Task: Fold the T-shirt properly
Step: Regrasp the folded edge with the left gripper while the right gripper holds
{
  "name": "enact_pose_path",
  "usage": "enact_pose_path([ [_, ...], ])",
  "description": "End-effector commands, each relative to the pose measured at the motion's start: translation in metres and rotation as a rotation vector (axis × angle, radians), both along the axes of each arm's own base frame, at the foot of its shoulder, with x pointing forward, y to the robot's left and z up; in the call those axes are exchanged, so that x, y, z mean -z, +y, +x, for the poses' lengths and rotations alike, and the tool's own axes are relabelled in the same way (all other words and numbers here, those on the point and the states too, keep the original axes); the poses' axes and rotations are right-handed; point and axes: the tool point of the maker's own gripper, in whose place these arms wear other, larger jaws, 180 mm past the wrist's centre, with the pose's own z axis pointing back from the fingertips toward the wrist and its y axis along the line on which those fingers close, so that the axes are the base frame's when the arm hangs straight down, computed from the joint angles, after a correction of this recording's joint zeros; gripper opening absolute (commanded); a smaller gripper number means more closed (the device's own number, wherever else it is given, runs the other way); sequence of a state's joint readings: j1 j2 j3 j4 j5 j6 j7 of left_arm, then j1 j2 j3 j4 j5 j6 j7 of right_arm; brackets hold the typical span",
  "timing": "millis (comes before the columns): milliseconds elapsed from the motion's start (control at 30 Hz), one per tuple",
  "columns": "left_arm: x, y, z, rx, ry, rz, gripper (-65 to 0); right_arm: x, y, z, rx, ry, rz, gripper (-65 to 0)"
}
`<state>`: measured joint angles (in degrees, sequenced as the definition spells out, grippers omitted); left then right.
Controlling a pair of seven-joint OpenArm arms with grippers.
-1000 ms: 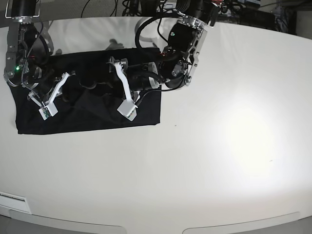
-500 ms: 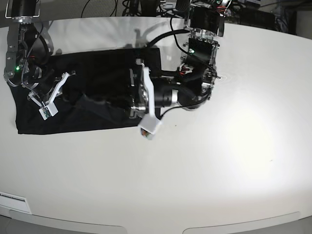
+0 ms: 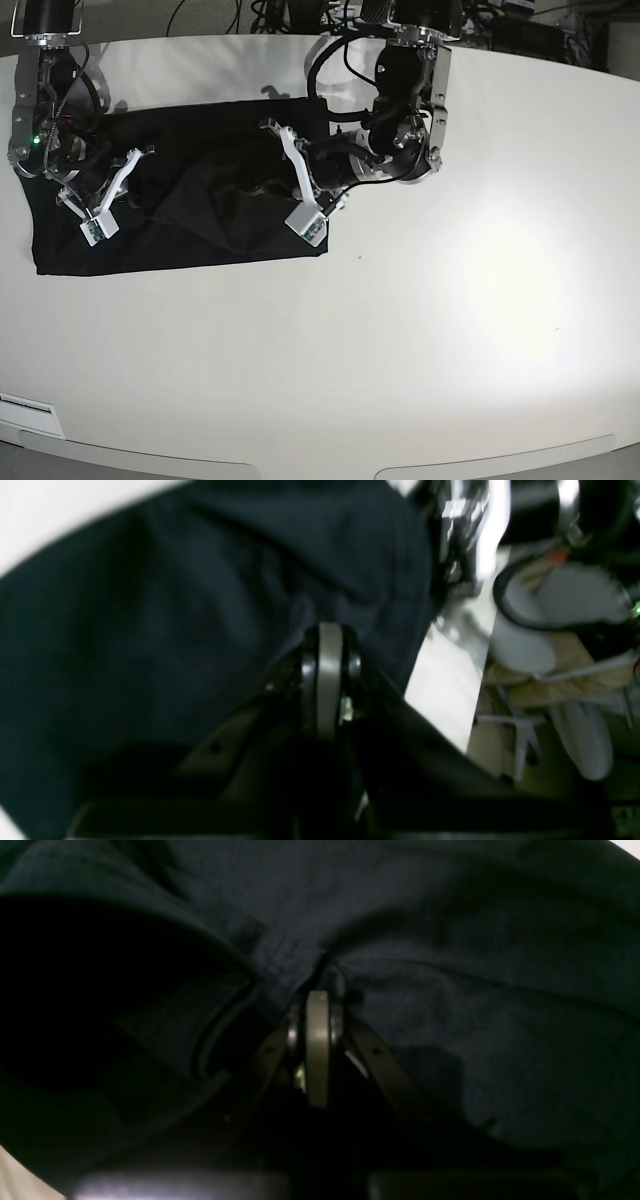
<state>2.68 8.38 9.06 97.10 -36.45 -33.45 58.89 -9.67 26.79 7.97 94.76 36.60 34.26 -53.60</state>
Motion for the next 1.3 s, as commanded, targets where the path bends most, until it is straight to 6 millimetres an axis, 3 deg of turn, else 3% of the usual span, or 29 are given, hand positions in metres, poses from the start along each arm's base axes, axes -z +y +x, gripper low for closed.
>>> enact_pose_path([
  [0, -0.013, -0.011, -0.003, 0.013, -0.022, -0.046, -65.0, 0.001, -0.007, -0.003, -0.007, 0.018, -0.038, -65.0],
  [167, -0.014, -0.045, -0.044, 0.121, 0.02, -0.101, -65.0, 0.001, -0.008, -0.003, -0.007, 0.018, -0.038, -65.0],
  [233, -0.033, -0.063, -0.063, 0.215, -0.003, -0.192, -65.0, 0.001, -0.008, -0.003, -0.007, 0.019, -0.038, -65.0],
  [333, -0.079, -0.083, -0.082, 0.324, -0.04, -0.406, -65.0, 0.001, -0.008, -0.003, -0.007, 0.019, -0.039, -65.0],
  [467, -0.117, -0.085, -0.073, 0.373, -0.12, -0.49, -65.0, 0.001, -0.008, -0.003, -0.007, 0.02, -0.039, -65.0],
  [567, -0.123, -0.072, -0.046, 0.316, -0.273, -0.374, -65.0, 0.001, -0.008, -0.003, -0.008, 0.023, -0.041, -65.0],
  [700, -0.085, -0.036, 0.025, -0.02, -0.297, -0.086, -65.0, 0.001, -0.008, -0.003, -0.008, 0.022, -0.04, -65.0],
  [767, -0.052, -0.027, 0.038, -0.074, -0.279, 0.043, -65.0, 0.001, -0.008, -0.003, -0.008, 0.023, -0.041, -65.0],
  [867, -0.001, -0.023, 0.035, -0.031, -0.224, 0.186, -65.0, 0.001, -0.008, -0.003, -0.008, 0.02, -0.04, -65.0],
  [967, 0.033, -0.018, 0.034, -0.044, -0.168, 0.236, -65.0, 0.0, -0.006, -0.002, -0.028, 0.013, -0.039, -65.0],
  [1067, 0.067, 0.0, 0.033, -0.059, -0.131, 0.311, -65.0, -0.009, -0.003, 0.004, -0.037, -0.014, -0.022, -65.0],
  [1200, 0.091, 0.031, 0.031, -0.053, -0.123, 0.405, -65.0, -0.05, 0.001, 0.032, -0.028, -0.146, 0.021, -64.9],
  [1267, 0.097, 0.045, 0.032, -0.05, -0.123, 0.439, -65.0, -0.08, -0.005, 0.05, -0.01, -0.244, 0.014, -57.7],
])
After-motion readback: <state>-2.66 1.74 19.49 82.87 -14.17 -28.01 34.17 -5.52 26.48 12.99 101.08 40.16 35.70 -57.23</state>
